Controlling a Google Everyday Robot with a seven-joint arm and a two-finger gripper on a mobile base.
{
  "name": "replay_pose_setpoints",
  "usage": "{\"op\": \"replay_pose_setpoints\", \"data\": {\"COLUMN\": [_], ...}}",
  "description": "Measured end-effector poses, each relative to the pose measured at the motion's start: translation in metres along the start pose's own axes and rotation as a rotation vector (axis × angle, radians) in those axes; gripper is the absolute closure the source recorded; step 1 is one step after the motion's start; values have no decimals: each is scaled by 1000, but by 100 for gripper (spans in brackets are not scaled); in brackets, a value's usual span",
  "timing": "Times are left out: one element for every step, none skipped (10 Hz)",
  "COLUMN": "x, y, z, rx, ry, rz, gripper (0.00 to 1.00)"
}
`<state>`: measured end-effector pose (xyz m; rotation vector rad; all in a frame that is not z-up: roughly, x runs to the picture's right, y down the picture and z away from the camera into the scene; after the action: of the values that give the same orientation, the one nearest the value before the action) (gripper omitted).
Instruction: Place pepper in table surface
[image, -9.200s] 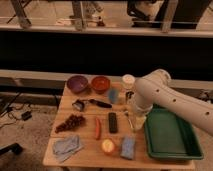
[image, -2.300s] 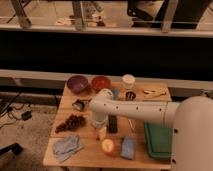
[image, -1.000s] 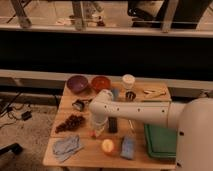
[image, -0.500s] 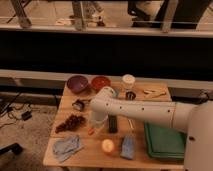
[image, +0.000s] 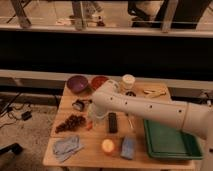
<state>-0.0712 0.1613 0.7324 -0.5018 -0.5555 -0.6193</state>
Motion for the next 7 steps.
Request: {"op": "replay_pose_setpoints", "data": {"x": [-4, -8, -12, -15, -19, -22, -23], "y": [-2, -3, -2, -1, 1, 3, 5], "z": [-12, -19, -23, -22, -19, -16, -13], "rx": [20, 33, 40, 40, 37, 33, 28], "ry": [-3, -4, -5, -7, -6, -6, -4], "rz": [-9, -15, -26, -33, -45, -54, -61], "gripper": [97, 97, 97, 97, 97, 97, 97]}}
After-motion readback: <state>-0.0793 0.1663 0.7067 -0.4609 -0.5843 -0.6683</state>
